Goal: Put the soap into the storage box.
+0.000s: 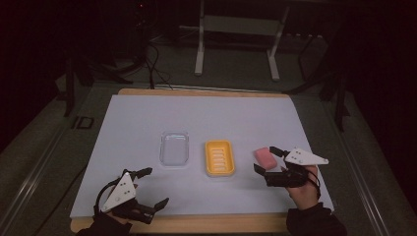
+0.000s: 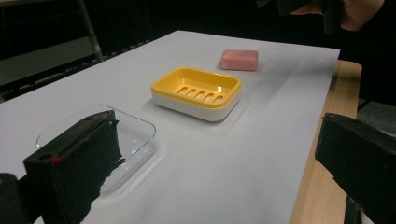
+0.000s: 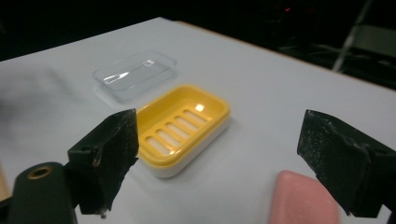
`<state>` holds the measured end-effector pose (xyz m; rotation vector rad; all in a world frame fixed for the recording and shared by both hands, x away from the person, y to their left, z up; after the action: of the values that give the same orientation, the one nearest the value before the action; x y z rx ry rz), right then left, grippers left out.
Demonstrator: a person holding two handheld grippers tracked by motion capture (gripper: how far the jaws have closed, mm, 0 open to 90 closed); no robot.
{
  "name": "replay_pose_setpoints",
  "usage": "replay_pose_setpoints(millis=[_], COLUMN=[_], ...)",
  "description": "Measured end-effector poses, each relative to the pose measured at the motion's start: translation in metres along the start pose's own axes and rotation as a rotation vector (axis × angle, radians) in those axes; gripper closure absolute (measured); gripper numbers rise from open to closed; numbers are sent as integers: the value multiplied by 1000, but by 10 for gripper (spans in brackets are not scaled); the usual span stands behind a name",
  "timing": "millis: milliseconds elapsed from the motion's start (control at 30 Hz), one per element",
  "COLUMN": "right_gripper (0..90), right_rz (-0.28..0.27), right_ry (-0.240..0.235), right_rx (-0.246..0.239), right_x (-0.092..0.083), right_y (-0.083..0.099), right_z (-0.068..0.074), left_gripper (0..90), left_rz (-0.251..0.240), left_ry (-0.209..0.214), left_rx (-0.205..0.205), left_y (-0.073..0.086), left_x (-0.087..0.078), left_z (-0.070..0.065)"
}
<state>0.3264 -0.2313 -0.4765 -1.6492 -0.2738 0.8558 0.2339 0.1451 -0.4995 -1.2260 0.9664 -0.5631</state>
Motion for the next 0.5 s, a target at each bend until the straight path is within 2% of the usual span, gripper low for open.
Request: replay_pose_setpoints(millis=[133,200,333,400,500], right_gripper=[126,124,124,124,124], right_rz=[14,35,43,73,147], right_ry=[18,45,83,96,112], right_rx=[12,10,29,36,41], right_x=[0,2,2,2,2], right_y=[2,6,4,3,6], right_z=[-1,-3,-5,-8,-12], left_gripper=[6,6,6,6,6], left_rz=[3,1,-3,-3,-5], left_ry=[-1,-1,-3,-5,-7], left_rx=[2,6,4,6,8], left_y=[0,0,0,-1,-1], left_x=[0,0,-1,-1,-2], left_z=[0,0,-1,-1,-1])
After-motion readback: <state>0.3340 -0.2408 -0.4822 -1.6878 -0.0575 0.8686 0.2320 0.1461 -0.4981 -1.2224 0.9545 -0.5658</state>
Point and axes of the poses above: each handheld gripper's, and its own axes: x roughly forward along the jaws, y roughly out of its underside, z roughly to its left, the point moved 6 cm from there along x, roughly forward along the jaws, and after that the axes turned 6 degrees about y, right-handed, at the moved point
